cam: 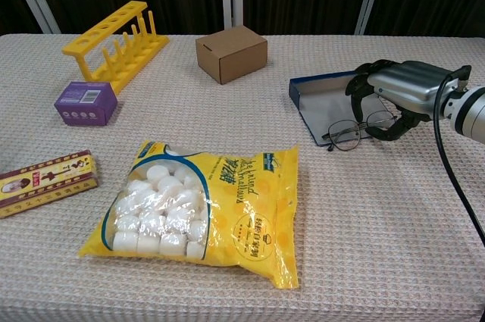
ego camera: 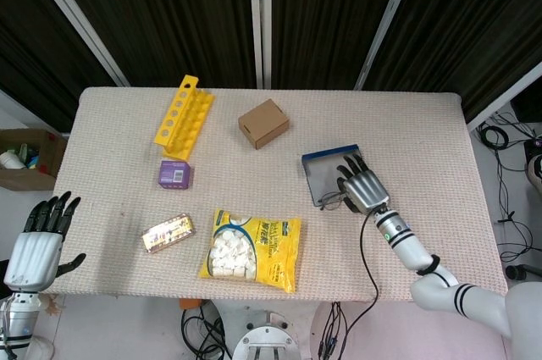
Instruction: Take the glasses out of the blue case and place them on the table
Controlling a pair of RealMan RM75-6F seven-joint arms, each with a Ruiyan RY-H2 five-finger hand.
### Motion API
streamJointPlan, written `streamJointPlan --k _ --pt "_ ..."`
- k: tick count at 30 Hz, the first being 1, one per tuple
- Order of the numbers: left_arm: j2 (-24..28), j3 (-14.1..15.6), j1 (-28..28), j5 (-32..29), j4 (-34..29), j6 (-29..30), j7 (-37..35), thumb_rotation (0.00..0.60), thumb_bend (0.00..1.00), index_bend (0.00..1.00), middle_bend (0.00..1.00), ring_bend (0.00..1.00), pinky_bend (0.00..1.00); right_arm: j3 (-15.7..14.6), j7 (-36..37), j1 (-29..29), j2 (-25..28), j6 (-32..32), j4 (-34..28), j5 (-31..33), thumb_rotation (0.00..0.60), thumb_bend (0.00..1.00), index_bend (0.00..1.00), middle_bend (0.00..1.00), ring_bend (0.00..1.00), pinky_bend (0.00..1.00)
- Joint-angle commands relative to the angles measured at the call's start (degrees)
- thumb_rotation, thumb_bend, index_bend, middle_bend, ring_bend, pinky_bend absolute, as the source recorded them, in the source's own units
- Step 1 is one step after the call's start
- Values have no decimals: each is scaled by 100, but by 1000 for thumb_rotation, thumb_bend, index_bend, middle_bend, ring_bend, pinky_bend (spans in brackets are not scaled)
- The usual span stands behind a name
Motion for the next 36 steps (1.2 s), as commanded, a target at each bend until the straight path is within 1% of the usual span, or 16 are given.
streamJointPlan --k 1,5,8,13,16,20,24,28,33,36 --pt "-2 -6 -3 -2 3 -1 -5 600 8 18 0 25 104 8 -1 8 -10 -22 28 11 600 349 505 218 0 0" --pt "-11 -4 -1 -5 18 -5 -15 600 8 18 0 25 104 16 52 12 -52 -52 83 24 600 357 533 233 0 0" --pt "-18 -6 6 -7 33 7 -23 600 8 18 0 25 104 11 119 13 -95 -44 148 -6 600 376 579 253 0 0" --pt "-2 -9 13 -6 23 21 -24 600 8 18 0 25 104 0 240 14 -130 72 187 -136 600 471 668 270 0 0" --pt "3 -6 25 -9 20 32 -24 600 8 18 0 25 104 -5 399 5 -43 167 23 -243 600 498 695 272 0 0" --pt "6 -1 31 4 15 44 -15 600 9 17 0 25 104 39 559 42 45 210 -283 -314 600 516 702 272 0 0" --pt "4 1 36 52 4 85 -15 600 9 17 0 25 104 240 605 195 -43 5 -618 -114 600 516 702 271 0 0" --pt "10 28 71 93 8 138 -15 600 8 18 0 25 104 549 301 446 -361 -183 -754 215 600 517 702 271 0 0" --pt "23 51 152 78 34 224 -52 600 8 17 0 25 104 923 -315 773 -934 -238 -610 679 600 515 702 270 0 0" --pt "29 62 178 73 45 242 -70 600 8 17 0 25 104 1090 -500 951 -1237 -353 -452 967 600 515 701 270 0 0"
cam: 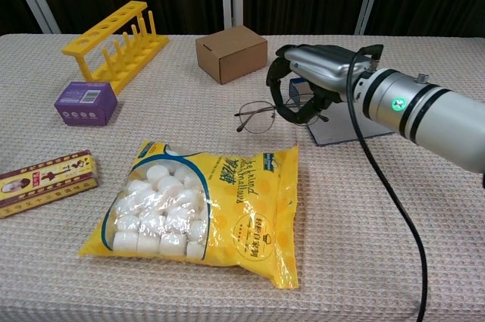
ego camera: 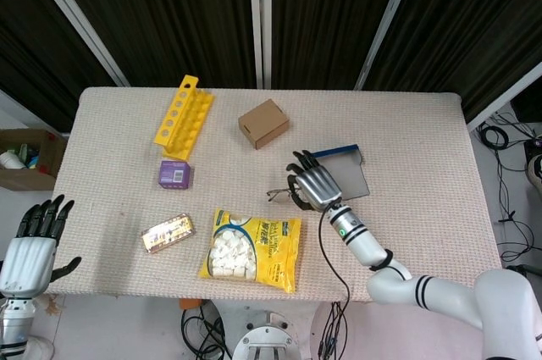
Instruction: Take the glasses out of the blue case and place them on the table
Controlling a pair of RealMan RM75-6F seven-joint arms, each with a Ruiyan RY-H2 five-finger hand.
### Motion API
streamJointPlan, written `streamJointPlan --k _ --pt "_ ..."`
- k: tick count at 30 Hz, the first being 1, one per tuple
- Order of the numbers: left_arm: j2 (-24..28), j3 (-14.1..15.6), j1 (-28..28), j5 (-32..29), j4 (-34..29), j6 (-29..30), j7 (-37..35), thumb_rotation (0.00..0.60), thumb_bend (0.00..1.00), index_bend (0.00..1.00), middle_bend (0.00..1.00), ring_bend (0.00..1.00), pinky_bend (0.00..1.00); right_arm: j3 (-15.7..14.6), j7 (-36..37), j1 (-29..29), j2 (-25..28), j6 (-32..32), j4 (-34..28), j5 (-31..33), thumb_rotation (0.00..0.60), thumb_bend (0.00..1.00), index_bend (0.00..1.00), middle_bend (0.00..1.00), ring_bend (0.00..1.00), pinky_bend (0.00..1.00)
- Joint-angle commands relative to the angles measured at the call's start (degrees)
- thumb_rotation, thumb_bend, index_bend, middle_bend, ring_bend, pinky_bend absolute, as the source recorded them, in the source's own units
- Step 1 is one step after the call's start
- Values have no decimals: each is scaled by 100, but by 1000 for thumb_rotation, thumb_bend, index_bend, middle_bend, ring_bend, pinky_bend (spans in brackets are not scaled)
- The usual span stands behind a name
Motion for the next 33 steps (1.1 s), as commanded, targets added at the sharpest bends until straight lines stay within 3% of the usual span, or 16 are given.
streamJointPlan --k 1,3,5,7,10,12,18,23,27,33 --pt "5 8 17 -5 7 8 -12 600 8 17 0 25 104 281 -357 310 -466 -174 260 448 600 512 700 270 0 0" --pt "11 12 28 -3 5 15 -9 600 8 17 0 25 104 341 -533 423 -657 -236 420 631 600 495 680 267 0 0" --pt "21 14 32 9 -7 21 6 600 8 17 0 25 104 365 -701 501 -759 -299 505 783 600 467 578 237 0 0" --pt "36 10 27 25 -27 23 27 600 8 17 0 25 104 359 -934 558 -801 -328 531 927 600 412 351 168 0 0" --pt "51 3 20 47 -45 26 46 600 8 17 0 25 104 295 -1229 549 -695 -224 425 989 600 364 104 106 0 0" --pt "58 -3 14 49 -57 19 48 600 9 17 0 25 104 244 -1337 469 -499 -57 237 938 600 362 46 90 0 0" --pt "78 -41 -13 66 -50 24 24 600 9 17 0 25 104 24 -1376 -71 653 565 -775 638 600 365 24 80 0 0" --pt "94 -120 -96 25 -25 -52 -21 600 8 17 0 25 104 -347 -1216 -881 2108 1295 -1676 326 600 383 24 82 0 0" --pt "119 -133 -163 -42 -76 -204 -9 600 8 17 0 25 104 -658 -255 -1622 3206 1883 -2145 -118 600 388 24 67 0 0" --pt "185 -146 -177 -200 -238 -326 128 600 8 17 0 25 104 -1160 1473 -2631 4094 2669 -1950 -711 600 417 24 49 0 0"
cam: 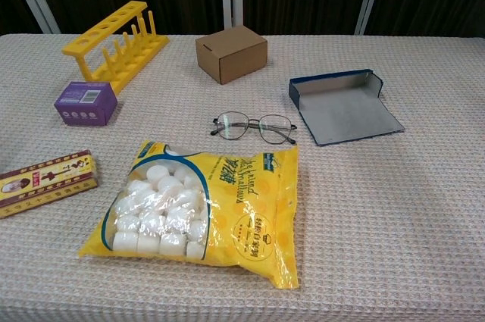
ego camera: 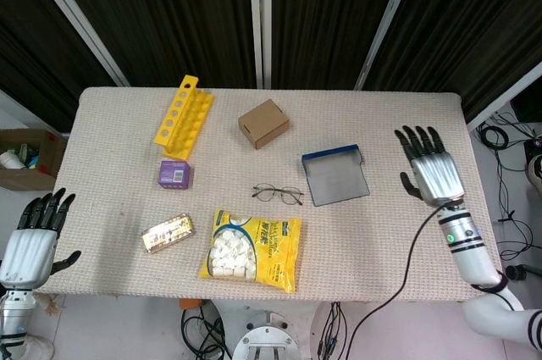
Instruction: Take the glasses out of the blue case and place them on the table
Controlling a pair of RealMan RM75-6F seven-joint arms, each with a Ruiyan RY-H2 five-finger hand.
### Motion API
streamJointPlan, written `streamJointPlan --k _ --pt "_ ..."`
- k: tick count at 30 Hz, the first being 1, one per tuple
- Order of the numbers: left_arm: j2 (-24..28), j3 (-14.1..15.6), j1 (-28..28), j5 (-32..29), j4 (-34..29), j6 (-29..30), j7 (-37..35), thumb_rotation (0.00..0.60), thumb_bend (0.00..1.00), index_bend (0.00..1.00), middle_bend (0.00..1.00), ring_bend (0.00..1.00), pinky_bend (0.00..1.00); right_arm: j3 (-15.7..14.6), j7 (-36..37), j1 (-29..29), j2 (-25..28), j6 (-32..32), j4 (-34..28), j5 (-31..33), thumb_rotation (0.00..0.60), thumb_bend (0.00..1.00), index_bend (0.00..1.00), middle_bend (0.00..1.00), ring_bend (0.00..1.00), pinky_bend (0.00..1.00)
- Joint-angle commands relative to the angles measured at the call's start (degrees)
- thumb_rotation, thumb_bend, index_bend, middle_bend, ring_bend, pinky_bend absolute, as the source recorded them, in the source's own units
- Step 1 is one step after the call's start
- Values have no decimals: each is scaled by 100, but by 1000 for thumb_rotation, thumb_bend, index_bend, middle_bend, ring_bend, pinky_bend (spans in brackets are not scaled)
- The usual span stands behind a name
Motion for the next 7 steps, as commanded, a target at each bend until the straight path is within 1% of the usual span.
streamJointPlan --k 1,3,7 --pt "25 -9 7 -55 -83 -11 87 600 9 17 0 25 104 -621 1633 -1098 819 896 37 -713 600 428 24 49 0 0" --pt "20 -14 22 -77 -136 9 138 600 8 18 0 25 104 -793 2102 -1395 894 1143 244 -905 600 432 24 49 0 0" --pt "31 -47 43 -126 -217 56 183 600 9 17 0 25 104 -940 2578 -1779 809 1513 644 -1129 600 441 24 43 0 0"
